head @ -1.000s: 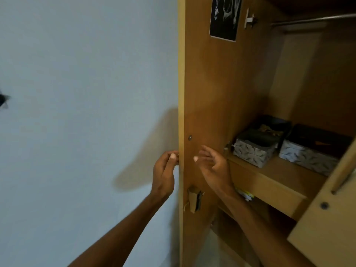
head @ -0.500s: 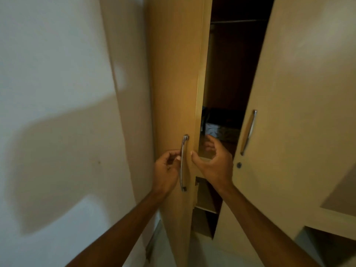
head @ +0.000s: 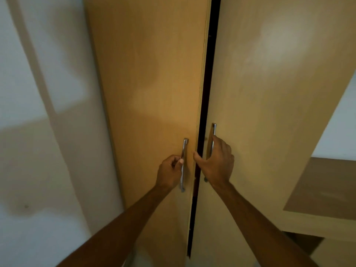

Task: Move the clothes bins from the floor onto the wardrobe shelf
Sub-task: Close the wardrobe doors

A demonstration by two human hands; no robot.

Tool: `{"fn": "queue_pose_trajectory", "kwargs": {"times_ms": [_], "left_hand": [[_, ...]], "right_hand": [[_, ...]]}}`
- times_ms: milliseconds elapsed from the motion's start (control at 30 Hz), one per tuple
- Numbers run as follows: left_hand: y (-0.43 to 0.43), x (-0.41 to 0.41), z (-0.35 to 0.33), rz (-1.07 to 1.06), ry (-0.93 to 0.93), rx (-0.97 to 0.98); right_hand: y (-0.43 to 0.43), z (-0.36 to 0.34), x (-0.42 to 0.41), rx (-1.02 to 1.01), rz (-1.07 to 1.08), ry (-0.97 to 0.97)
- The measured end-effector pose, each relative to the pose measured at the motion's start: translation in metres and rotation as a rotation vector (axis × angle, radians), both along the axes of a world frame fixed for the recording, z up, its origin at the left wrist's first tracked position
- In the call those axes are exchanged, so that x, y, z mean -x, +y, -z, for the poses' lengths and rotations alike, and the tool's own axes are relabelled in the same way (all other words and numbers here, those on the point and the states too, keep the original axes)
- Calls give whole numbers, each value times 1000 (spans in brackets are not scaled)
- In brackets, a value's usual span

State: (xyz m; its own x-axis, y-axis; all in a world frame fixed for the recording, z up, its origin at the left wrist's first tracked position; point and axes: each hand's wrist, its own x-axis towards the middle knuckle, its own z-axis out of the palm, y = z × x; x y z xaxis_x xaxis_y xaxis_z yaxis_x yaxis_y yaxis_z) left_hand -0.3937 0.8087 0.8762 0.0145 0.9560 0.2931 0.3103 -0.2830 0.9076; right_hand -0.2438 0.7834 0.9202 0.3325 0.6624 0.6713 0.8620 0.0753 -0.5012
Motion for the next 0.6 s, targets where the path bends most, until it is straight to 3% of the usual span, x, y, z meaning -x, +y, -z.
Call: {"fn": "queue_pose_trajectory", "kwargs": {"times_ms": [267,600], "left_hand": [[51,-40,-12,68,-86,108],[80,-71,-25,163,-128,163]], "right_hand": [[63,-13,-45,69,149,-264],[127,-18,-74,101,132,-296]]}}
